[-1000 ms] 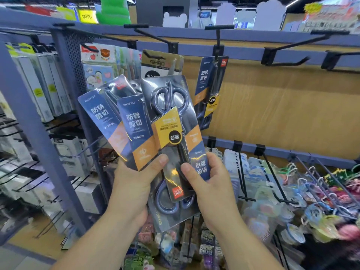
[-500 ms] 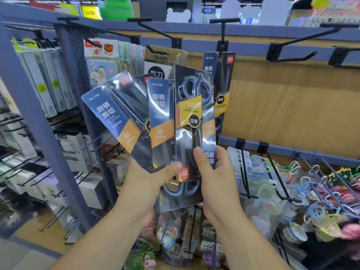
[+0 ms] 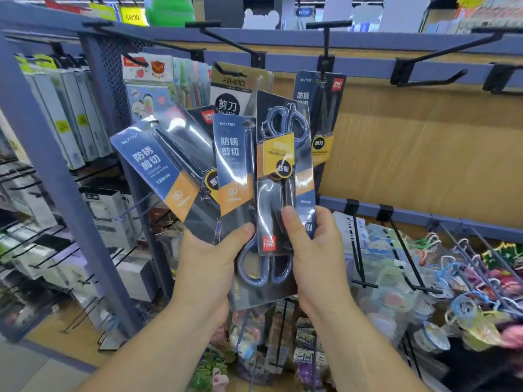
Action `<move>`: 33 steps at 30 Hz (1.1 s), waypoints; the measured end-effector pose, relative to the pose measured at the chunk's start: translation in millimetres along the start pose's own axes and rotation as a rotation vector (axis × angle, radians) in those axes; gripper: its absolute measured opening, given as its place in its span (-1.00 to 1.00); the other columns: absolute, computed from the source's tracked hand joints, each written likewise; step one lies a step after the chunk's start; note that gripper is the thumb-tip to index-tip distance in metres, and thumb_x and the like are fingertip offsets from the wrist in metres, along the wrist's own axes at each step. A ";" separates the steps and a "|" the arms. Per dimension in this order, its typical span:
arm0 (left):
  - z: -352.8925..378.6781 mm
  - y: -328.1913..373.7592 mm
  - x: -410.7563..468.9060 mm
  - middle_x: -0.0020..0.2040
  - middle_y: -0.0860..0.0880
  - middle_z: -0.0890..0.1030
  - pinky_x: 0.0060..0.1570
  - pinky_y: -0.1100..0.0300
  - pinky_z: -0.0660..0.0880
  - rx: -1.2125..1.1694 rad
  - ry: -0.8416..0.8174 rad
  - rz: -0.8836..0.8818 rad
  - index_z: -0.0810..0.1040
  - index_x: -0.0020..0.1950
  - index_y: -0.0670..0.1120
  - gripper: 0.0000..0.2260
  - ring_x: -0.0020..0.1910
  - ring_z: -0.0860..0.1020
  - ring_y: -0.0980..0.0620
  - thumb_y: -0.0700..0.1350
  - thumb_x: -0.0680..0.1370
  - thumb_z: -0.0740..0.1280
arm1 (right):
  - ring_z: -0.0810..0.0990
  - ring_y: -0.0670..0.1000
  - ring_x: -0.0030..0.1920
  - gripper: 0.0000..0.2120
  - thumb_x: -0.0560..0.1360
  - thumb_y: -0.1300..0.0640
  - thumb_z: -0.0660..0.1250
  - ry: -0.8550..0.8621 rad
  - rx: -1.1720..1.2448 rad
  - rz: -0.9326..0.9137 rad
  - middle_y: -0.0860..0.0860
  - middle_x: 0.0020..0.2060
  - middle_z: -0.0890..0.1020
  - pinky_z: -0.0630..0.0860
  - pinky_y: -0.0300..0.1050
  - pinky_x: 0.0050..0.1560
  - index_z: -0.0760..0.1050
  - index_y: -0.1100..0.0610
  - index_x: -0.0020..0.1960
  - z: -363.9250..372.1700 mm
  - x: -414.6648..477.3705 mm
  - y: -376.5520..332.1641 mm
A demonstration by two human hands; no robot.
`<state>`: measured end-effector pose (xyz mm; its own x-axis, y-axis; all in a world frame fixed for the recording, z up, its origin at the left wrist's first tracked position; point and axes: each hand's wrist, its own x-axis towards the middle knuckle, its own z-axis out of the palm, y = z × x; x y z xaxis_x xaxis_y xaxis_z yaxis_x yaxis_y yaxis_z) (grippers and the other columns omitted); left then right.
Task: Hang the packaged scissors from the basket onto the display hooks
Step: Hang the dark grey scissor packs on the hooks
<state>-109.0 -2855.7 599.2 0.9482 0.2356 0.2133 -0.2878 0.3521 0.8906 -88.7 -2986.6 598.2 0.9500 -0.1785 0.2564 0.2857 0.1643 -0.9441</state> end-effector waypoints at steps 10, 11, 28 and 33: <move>-12.2 1.2 0.6 0.17 -0.10 0.74 0.28 -0.27 0.57 0.087 0.082 0.041 0.59 0.33 -0.10 -0.66 0.16 0.71 -0.16 -0.34 0.58 0.42 | 0.72 0.13 0.06 -0.65 0.45 -0.06 0.48 -0.129 -0.013 0.096 0.06 0.02 0.74 0.64 0.12 0.12 0.58 0.09 0.14 -15.6 1.2 -11.9; -14.3 1.6 1.5 0.16 -0.10 0.74 0.28 -0.29 0.57 0.098 0.090 0.051 0.59 0.32 -0.09 -0.66 0.17 0.71 -0.16 -0.33 0.58 0.43 | 0.72 0.15 0.06 -0.72 0.49 -0.01 0.49 -0.120 -0.032 0.092 0.10 0.03 0.73 0.63 0.14 0.10 0.58 0.10 0.13 -17.7 1.7 -12.8; -26.1 9.0 3.3 0.09 0.05 0.75 0.09 0.14 0.60 0.221 0.159 0.144 0.55 0.31 -0.08 -0.60 0.10 0.72 0.03 -0.38 0.53 0.48 | 0.70 0.03 -0.20 -0.59 0.16 0.25 0.55 -0.091 0.078 0.018 0.06 -0.13 0.75 0.60 -0.19 -0.28 0.62 0.12 0.00 -95.2 16.6 -38.4; -26.3 9.3 4.0 0.05 0.05 0.76 0.13 0.05 0.62 0.252 0.166 0.151 0.58 0.24 -0.06 -0.65 0.08 0.73 -0.01 -0.37 0.54 0.47 | 0.63 -0.11 -0.33 -0.78 0.28 0.21 0.53 0.058 0.278 -0.045 -0.04 -0.24 0.71 0.58 -0.26 -0.34 0.60 0.11 -0.09 -109.9 25.7 -53.0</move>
<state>-111.5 -2827.6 597.8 0.8564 0.4195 0.3009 -0.3618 0.0720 0.9295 -93.4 -3106.5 632.1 0.9289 -0.2456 0.2770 0.3588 0.4133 -0.8369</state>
